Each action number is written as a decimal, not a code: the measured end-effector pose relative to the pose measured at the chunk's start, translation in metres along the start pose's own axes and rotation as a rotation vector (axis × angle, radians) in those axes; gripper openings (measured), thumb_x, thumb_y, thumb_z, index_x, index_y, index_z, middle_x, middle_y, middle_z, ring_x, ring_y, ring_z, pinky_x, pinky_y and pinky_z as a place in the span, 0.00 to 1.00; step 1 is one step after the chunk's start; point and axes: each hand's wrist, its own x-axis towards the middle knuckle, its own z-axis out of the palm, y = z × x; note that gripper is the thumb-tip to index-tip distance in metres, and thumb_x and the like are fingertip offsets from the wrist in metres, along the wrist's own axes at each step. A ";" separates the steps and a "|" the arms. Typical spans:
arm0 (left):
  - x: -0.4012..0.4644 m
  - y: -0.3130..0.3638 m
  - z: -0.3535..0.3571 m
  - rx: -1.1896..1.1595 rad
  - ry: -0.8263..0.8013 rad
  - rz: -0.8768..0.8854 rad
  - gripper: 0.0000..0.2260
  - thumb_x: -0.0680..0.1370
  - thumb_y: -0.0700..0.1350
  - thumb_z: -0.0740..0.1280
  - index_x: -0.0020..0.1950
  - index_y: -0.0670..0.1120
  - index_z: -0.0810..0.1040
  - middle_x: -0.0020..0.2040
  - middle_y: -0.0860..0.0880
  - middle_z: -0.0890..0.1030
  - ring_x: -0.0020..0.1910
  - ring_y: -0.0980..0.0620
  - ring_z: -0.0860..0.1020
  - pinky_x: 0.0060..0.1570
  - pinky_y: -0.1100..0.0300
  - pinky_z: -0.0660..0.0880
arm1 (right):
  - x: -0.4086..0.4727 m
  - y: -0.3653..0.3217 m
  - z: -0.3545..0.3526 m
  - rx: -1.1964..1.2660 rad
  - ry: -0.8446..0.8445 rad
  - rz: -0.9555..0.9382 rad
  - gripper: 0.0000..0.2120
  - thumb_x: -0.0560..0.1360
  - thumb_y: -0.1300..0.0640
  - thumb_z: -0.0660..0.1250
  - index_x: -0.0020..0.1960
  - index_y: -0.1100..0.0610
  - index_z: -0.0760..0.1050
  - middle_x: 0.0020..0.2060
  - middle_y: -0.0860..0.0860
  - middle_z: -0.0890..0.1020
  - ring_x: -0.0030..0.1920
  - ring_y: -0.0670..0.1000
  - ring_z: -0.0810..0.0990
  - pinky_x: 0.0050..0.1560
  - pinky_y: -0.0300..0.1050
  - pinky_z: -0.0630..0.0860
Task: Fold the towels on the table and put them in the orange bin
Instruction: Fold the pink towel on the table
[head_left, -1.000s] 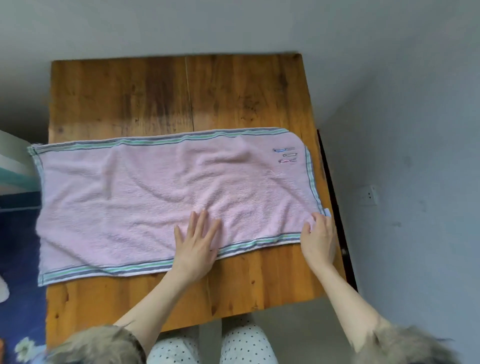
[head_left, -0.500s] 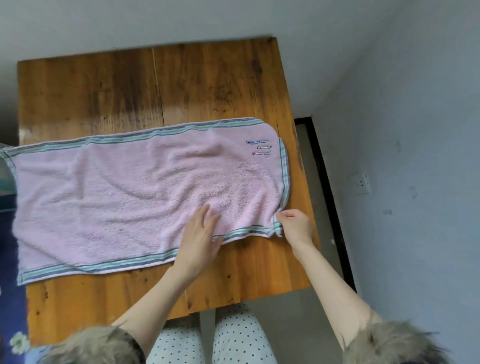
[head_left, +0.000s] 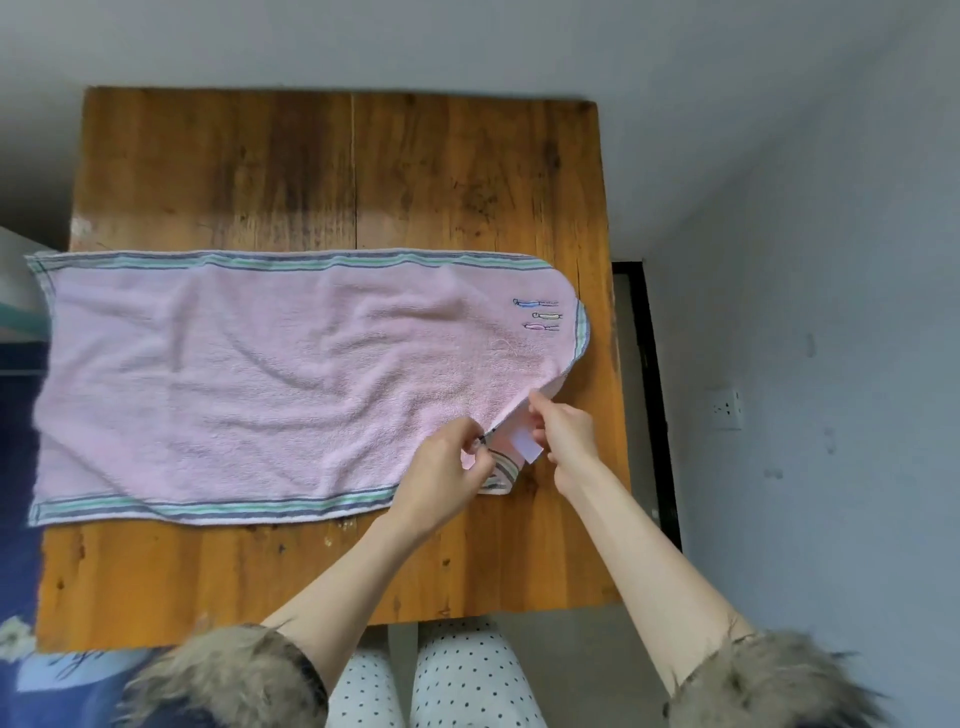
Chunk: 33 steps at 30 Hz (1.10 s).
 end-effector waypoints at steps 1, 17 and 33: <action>0.001 -0.001 -0.005 -0.022 -0.002 -0.029 0.03 0.73 0.41 0.63 0.44 0.43 0.74 0.39 0.49 0.76 0.38 0.50 0.72 0.37 0.63 0.66 | 0.007 -0.006 0.000 0.016 0.059 -0.003 0.21 0.75 0.45 0.64 0.48 0.64 0.78 0.38 0.56 0.80 0.39 0.52 0.78 0.33 0.40 0.63; -0.011 -0.063 -0.103 -0.196 0.237 -0.255 0.11 0.67 0.49 0.61 0.38 0.42 0.75 0.35 0.41 0.77 0.35 0.46 0.72 0.37 0.55 0.68 | 0.069 -0.113 0.042 0.080 0.108 0.079 0.04 0.72 0.65 0.68 0.44 0.58 0.75 0.35 0.51 0.79 0.29 0.44 0.75 0.26 0.35 0.67; -0.072 -0.153 -0.237 -0.567 0.621 -0.259 0.09 0.65 0.45 0.57 0.28 0.41 0.67 0.26 0.47 0.65 0.27 0.58 0.63 0.29 0.64 0.60 | -0.095 -0.135 0.260 -0.235 -0.129 -0.732 0.04 0.72 0.60 0.68 0.46 0.55 0.78 0.40 0.45 0.79 0.45 0.47 0.79 0.46 0.39 0.76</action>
